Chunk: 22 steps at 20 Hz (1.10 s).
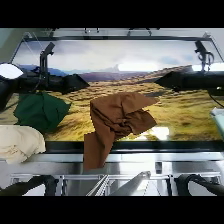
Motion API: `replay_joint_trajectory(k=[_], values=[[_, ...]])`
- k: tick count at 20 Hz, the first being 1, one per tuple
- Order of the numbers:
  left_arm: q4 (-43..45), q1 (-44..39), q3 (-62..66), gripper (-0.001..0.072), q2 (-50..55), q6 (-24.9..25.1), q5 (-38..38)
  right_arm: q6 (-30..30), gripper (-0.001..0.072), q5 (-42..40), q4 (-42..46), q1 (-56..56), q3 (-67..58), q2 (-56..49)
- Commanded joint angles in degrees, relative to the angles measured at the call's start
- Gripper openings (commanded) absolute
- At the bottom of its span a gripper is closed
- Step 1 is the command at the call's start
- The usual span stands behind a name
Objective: Fold the shirts.
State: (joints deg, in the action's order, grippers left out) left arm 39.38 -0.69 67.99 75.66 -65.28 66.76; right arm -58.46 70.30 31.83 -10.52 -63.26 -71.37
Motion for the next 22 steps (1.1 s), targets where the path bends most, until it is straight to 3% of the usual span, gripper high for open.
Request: replay_joint_trajectory(k=[1,2,5,9,14,19,22], values=[[0.1,7.3,1.5,0.0683,4.8,0.2,13.1,0.0,0.0460,11.6,0.8,-5.8,2.4,-1.0],[0.0,8.2,-0.6,0.0625,5.0,0.3,15.6,0.0,0.0460,11.6,0.1,-5.3,5.2,-0.6],[0.2,7.1,-10.0,0.0626,5.0,0.3,17.0,0.3,0.0460,9.7,-0.5,0.3,16.9,1.3],[0.0,1.9,-20.0,0.0627,5.0,1.9,7.5,2.2,0.0460,-3.2,-0.3,11.0,26.5,0.5],[-0.5,-8.9,-22.7,0.0627,5.0,1.8,-4.9,2.4,0.0460,-16.4,-1.0,11.3,21.6,-3.0],[-0.6,-18.9,-22.7,0.0626,5.6,1.7,-14.4,3.6,0.0460,-16.2,-7.1,13.6,14.6,-12.7],[-1.7,-20.9,-22.7,0.0626,7.9,1.2,-14.8,4.7,0.0459,-15.4,-11.8,16.4,12.4,-17.9]])
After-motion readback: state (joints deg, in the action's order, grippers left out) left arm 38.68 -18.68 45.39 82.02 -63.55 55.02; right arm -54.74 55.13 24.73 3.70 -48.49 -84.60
